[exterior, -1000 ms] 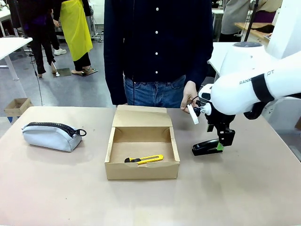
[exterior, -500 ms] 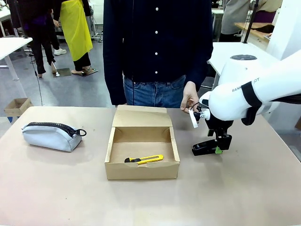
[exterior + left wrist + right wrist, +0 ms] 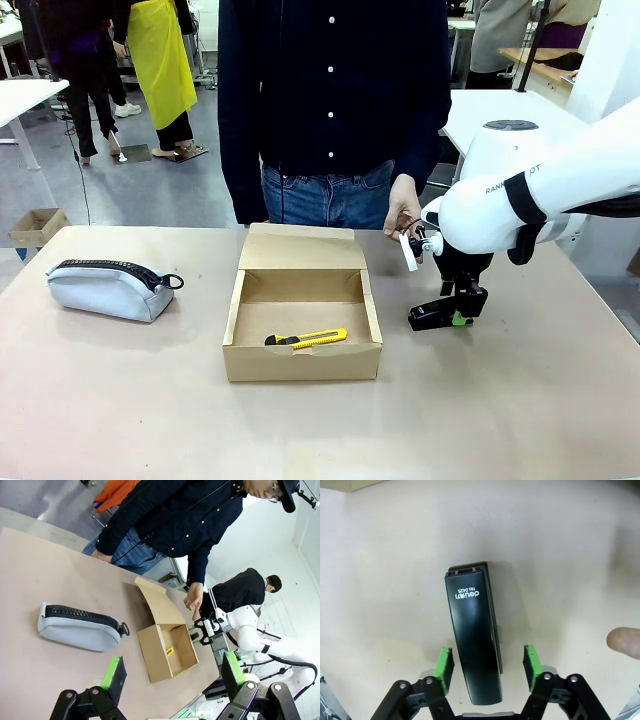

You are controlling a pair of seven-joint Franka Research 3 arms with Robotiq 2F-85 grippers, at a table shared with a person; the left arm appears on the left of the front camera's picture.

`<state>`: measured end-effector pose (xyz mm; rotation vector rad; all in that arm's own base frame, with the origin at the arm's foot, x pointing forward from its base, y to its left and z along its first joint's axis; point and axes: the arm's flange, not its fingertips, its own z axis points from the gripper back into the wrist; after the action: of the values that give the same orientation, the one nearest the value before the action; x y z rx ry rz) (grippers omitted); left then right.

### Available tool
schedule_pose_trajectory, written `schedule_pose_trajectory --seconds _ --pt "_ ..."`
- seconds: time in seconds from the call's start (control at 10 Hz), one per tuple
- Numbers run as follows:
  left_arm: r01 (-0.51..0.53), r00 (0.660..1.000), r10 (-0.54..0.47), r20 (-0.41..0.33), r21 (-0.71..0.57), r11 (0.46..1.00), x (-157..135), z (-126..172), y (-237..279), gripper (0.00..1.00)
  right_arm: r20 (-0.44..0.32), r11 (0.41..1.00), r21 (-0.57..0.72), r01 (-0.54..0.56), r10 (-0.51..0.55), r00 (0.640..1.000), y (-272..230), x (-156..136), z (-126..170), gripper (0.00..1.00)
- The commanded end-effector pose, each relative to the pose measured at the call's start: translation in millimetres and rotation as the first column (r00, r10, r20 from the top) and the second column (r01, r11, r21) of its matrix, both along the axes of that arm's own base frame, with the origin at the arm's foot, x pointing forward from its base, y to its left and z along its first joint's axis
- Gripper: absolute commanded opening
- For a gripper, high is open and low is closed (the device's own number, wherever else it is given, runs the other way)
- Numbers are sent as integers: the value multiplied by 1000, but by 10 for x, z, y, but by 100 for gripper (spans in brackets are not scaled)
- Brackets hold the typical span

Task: Pack the items into the box.
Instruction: Pick up the item specified by the human and place it in the Mailer Box.

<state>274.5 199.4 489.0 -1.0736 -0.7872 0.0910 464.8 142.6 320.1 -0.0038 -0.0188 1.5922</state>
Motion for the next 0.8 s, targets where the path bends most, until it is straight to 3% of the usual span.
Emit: schedule_pose_trajectory --seconds 0.0,0.2,0.3,0.4,0.7 --pt "2 1000 -1 31 -9 1000 2 0 -6 100 -12 999 21 25 -25 1000 42 27 36 0" --pt "2 1000 -1 31 -9 1000 2 0 -6 100 -9 999 21 24 -24 1000 52 17 53 0" --pt "2 1000 -1 31 -9 1000 2 0 -6 100 -9 1000 19 24 -24 1000 58 19 59 10" --pt "2 1000 -1 31 -9 1000 2 0 -6 100 -13 1000 17 27 -26 1000 65 23 66 1" --pt "2 1000 -1 31 -9 1000 2 0 -6 100 -20 999 20 31 -31 999 80 21 96 0"
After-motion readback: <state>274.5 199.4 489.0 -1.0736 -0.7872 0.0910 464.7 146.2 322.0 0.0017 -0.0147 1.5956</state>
